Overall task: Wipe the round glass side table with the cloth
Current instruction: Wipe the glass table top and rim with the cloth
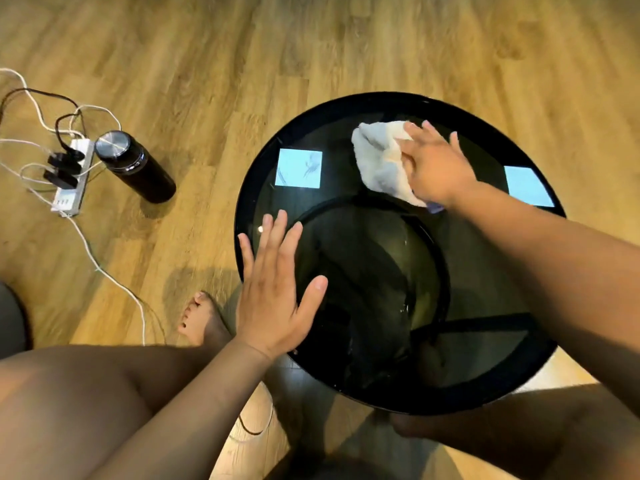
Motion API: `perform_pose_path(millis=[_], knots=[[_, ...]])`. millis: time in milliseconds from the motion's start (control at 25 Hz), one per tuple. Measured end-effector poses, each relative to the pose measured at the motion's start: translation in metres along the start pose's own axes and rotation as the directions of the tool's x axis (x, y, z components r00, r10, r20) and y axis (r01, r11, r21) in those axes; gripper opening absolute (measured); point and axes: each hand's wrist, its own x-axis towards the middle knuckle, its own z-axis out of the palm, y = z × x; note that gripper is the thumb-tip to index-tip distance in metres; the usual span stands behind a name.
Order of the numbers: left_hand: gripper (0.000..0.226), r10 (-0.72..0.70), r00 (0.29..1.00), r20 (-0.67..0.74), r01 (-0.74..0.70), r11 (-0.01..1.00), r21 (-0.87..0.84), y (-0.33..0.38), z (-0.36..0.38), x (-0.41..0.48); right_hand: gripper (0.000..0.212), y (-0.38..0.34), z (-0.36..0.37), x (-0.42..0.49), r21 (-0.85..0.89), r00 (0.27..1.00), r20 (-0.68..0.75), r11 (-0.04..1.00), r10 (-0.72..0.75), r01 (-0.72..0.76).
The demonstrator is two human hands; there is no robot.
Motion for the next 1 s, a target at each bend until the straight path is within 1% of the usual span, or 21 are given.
perform_pose_path(millis=[80,160,240,320,400,440,480,520,560,680,760,800,840,880,920,960,1000], knots=[[0.067,-0.003,1.0,0.0,0.003,1.0,0.001,0.0,0.0,0.0,0.041,0.016,-0.002,-0.035,0.073,0.998,-0.027,0.995,-0.061,0.063],[0.067,-0.002,1.0,-0.005,0.002,1.0,-0.005,0.0,0.0,0.001,0.04,0.024,0.004,-0.086,0.121,0.997,-0.066,0.991,-0.049,0.057],[0.067,-0.011,1.0,-0.019,0.011,1.0,0.005,-0.001,0.002,0.003,0.042,0.037,0.007,-0.138,0.108,0.997,-0.081,0.994,-0.013,0.021],[0.066,-0.005,1.0,-0.025,0.005,1.0,-0.006,-0.002,0.003,0.002,0.046,0.051,0.006,-0.189,0.067,0.988,-0.095,0.991,0.12,-0.114],[0.065,0.005,0.999,-0.041,-0.006,1.0,-0.027,-0.002,0.005,0.001,0.047,0.044,0.008,-0.228,0.114,0.955,-0.116,0.958,0.274,-0.261],[0.065,0.011,0.999,-0.049,-0.012,0.999,-0.031,-0.001,0.005,0.0,0.045,0.027,0.012,-0.242,0.159,0.939,-0.131,0.942,0.317,-0.296],[0.065,0.014,0.999,-0.052,-0.016,0.999,-0.037,-0.002,0.005,0.0,0.045,0.002,0.019,-0.251,0.204,0.935,-0.144,0.934,0.325,-0.294],[0.065,0.014,0.999,-0.048,-0.016,0.999,-0.049,-0.002,0.005,0.0,0.044,-0.028,0.028,-0.258,0.242,0.942,-0.151,0.935,0.301,-0.26],[0.066,0.016,0.999,-0.043,-0.019,0.998,-0.068,-0.001,0.005,0.0,0.041,-0.059,0.037,-0.261,0.277,0.957,-0.156,0.94,0.246,-0.197],[0.066,0.031,0.996,-0.083,-0.045,0.984,-0.173,-0.002,0.001,-0.002,0.037,-0.148,0.059,-0.236,0.359,0.979,-0.203,0.932,0.017,0.058],[0.064,0.004,0.995,-0.104,-0.032,0.962,-0.272,-0.007,-0.001,-0.003,0.033,-0.184,0.061,-0.222,0.318,0.982,-0.148,0.935,-0.116,0.159],[0.065,-0.017,0.994,-0.107,-0.017,0.952,-0.306,-0.008,-0.003,-0.003,0.037,-0.181,0.057,-0.222,0.258,0.97,-0.136,0.939,-0.199,0.229],[0.065,-0.025,0.994,-0.105,-0.011,0.947,-0.322,-0.008,-0.005,-0.002,0.041,-0.163,0.052,-0.225,0.184,0.957,-0.137,0.943,-0.254,0.277],[0.066,-0.019,0.995,-0.102,-0.014,0.947,-0.319,-0.007,-0.005,-0.003,0.043,-0.134,0.047,-0.232,0.108,0.957,-0.134,0.956,-0.256,0.271],[0.066,-0.009,0.996,-0.094,-0.021,0.951,-0.309,-0.006,-0.005,-0.003,0.043,-0.094,0.042,-0.242,0.051,0.972,-0.119,0.977,-0.2,0.208],[0.065,-0.004,0.996,-0.09,-0.023,0.953,-0.302,-0.004,-0.004,-0.003,0.041,-0.051,0.034,-0.252,0.013,0.988,-0.132,0.996,-0.085,0.087],[0.065,-0.009,0.996,-0.093,-0.019,0.953,-0.302,-0.002,-0.004,-0.002,0.039,-0.01,0.024,-0.258,-0.002,0.989,-0.133,0.998,0.069,-0.07]])
